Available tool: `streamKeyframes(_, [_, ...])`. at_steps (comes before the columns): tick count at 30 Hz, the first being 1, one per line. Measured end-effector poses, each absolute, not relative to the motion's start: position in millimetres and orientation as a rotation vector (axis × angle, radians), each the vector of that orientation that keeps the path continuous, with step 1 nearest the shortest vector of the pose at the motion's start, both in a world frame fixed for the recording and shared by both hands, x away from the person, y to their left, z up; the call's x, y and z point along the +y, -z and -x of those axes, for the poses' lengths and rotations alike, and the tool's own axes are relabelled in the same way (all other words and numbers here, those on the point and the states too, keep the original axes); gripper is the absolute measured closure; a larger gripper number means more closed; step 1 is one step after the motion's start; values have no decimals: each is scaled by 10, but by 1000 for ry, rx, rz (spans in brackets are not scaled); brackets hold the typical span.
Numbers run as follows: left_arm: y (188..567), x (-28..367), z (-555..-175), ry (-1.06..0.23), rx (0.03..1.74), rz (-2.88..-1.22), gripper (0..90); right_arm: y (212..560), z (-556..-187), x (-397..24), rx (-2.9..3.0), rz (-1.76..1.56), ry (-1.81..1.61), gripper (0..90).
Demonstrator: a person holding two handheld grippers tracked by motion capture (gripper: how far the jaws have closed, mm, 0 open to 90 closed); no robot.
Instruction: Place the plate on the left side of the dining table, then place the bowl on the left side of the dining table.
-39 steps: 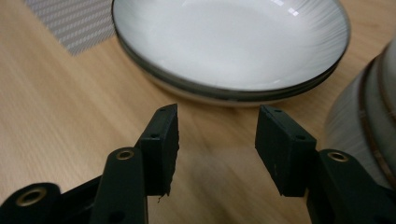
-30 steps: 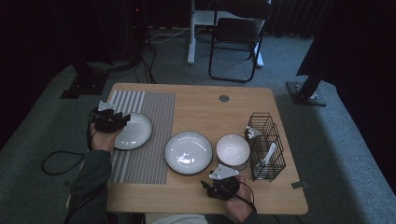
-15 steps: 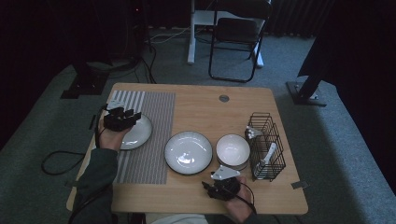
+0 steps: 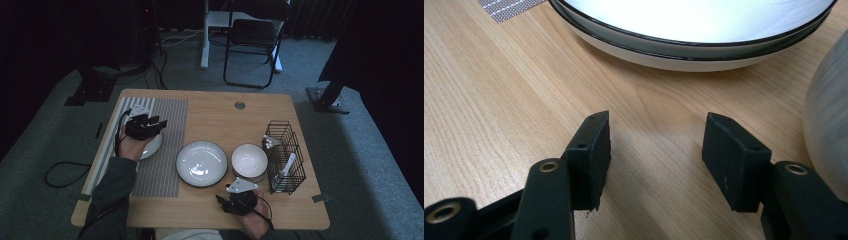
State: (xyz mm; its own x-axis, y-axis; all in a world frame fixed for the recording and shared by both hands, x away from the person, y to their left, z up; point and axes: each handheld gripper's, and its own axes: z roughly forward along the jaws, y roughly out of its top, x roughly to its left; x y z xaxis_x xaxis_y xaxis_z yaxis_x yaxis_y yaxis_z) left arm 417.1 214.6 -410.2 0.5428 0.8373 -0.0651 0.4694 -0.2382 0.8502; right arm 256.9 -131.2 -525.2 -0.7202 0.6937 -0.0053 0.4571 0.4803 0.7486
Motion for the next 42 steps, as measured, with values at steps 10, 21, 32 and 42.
streamKeyframes(10, [4043, 1849, -4137, -491, 977, -1924, 583, 5255, -2578, -1320, 2425, -972, -1090, 433])
streamKeyframes(21, [3970, 1629, -4067, -459, 903, -1928, 574, 5261, -2570, -1328, 2424, -966, -1101, 434])
streamKeyframes(32, [3895, 1408, -4078, -443, 839, -1955, 573, 5260, -2571, -1330, 2430, -957, -1103, 433])
streamKeyframes(42, [3851, 1190, -4075, -424, 781, -1976, 565, 5261, -2585, -1318, 2441, -941, -1104, 412])
